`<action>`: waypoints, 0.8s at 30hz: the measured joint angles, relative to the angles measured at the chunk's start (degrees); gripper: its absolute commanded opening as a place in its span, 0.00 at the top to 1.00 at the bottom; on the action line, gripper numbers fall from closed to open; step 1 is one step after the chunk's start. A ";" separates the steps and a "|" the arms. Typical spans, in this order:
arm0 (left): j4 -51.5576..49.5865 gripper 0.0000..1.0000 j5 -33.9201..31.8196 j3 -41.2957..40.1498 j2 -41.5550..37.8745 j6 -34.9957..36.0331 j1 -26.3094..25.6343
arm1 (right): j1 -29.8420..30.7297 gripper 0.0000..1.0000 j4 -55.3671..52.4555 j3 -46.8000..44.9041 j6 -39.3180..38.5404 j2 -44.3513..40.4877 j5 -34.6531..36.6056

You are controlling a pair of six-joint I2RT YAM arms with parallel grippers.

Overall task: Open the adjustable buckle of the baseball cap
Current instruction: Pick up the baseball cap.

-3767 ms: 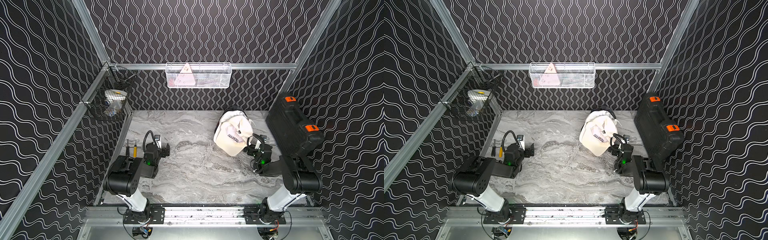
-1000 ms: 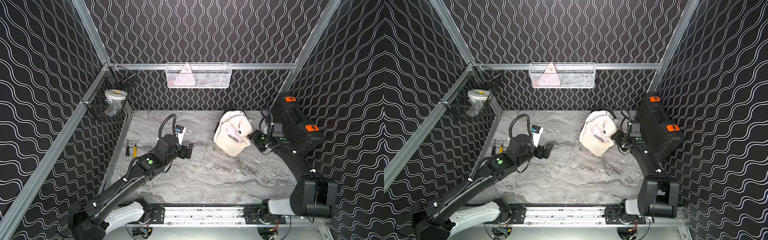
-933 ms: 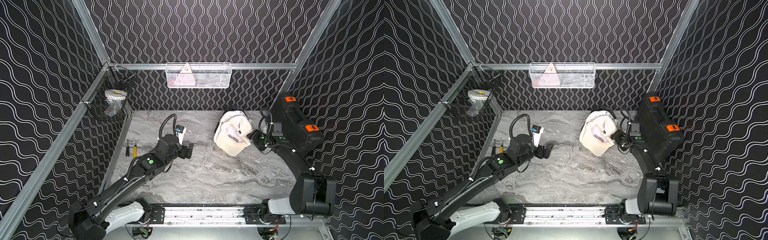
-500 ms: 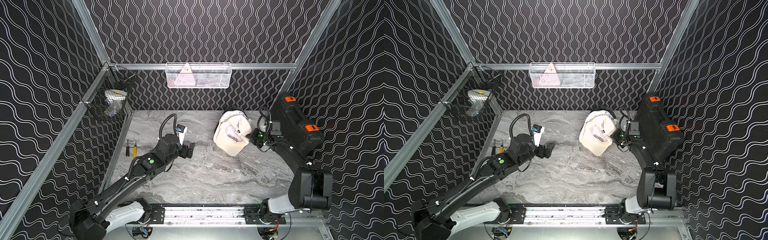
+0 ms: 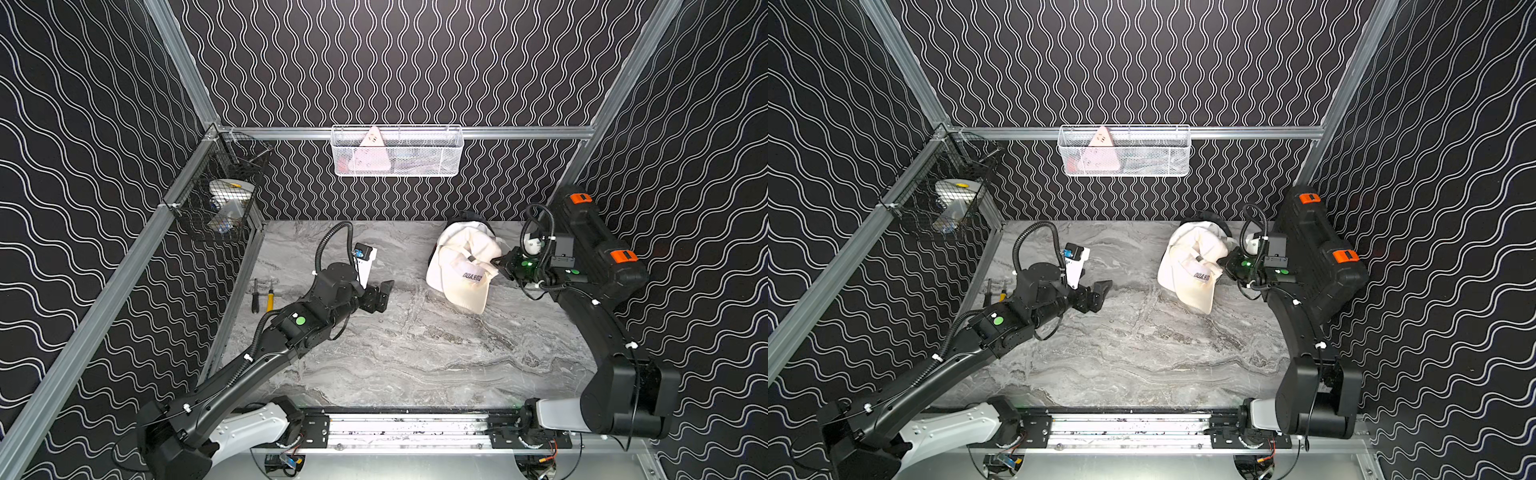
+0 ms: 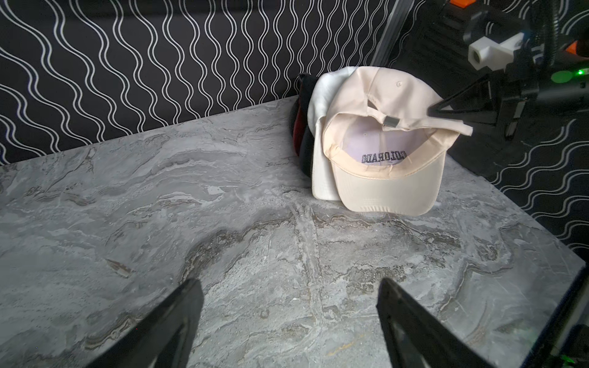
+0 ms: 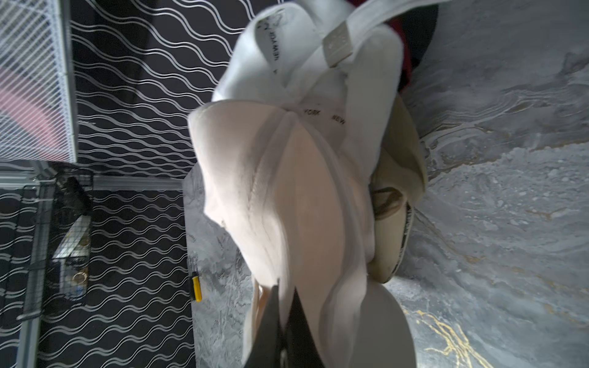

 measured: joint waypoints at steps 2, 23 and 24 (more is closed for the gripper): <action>-0.50 0.10 0.22 1.03 0.48 0.31 -1.40 | 0.04 1.00 -0.17 0.02 0.00 -1.51 -1.68; -0.22 0.06 -2.08 9.07 6.93 3.37 -14.47 | 10.21 1.00 10.67 -5.53 10.73 -5.35 -14.88; 0.00 0.06 -2.29 9.33 7.45 3.58 -15.04 | 11.21 1.00 11.13 -5.53 11.02 -5.29 -14.86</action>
